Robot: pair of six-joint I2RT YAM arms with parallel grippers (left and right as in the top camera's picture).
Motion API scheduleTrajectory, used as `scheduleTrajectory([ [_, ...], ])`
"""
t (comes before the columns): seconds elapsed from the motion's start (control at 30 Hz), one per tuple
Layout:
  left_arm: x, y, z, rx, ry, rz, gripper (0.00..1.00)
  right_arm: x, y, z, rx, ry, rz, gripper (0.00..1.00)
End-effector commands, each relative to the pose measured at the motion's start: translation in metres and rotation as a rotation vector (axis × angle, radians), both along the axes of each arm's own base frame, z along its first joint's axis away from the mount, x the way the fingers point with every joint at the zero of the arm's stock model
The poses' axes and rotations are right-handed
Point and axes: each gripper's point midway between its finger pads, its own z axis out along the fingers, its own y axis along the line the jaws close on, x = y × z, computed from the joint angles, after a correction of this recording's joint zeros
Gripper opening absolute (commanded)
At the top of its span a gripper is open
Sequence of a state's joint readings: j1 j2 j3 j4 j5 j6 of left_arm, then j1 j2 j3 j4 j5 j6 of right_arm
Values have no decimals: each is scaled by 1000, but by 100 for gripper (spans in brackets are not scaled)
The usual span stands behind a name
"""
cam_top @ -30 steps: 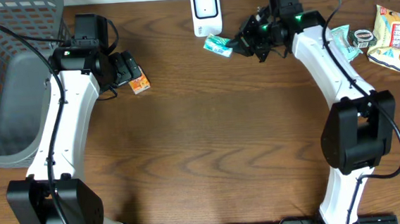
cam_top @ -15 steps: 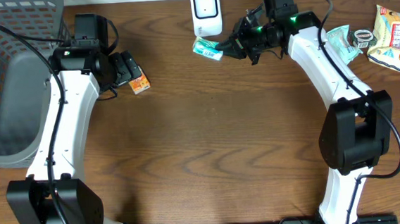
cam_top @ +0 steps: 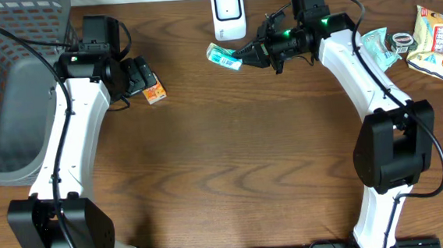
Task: Scan the item barcode
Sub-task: 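Hold the green Kleenex pack in front of the scanner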
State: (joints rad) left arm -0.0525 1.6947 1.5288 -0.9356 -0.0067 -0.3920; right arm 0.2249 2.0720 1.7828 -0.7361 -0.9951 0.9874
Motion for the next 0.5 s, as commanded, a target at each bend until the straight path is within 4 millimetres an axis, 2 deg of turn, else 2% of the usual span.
scheduleTrajectory([
  [0.0,1,4,0,15,2,2,100,-2,2,5,24,4,13,2],
  [0.27,1,4,0,15,2,2,100,9,-8,-10,-79,-29,-45,2],
  [0.47,1,4,0,14,2,3,100,11,-10,-12,-96,-36,-54,1],
])
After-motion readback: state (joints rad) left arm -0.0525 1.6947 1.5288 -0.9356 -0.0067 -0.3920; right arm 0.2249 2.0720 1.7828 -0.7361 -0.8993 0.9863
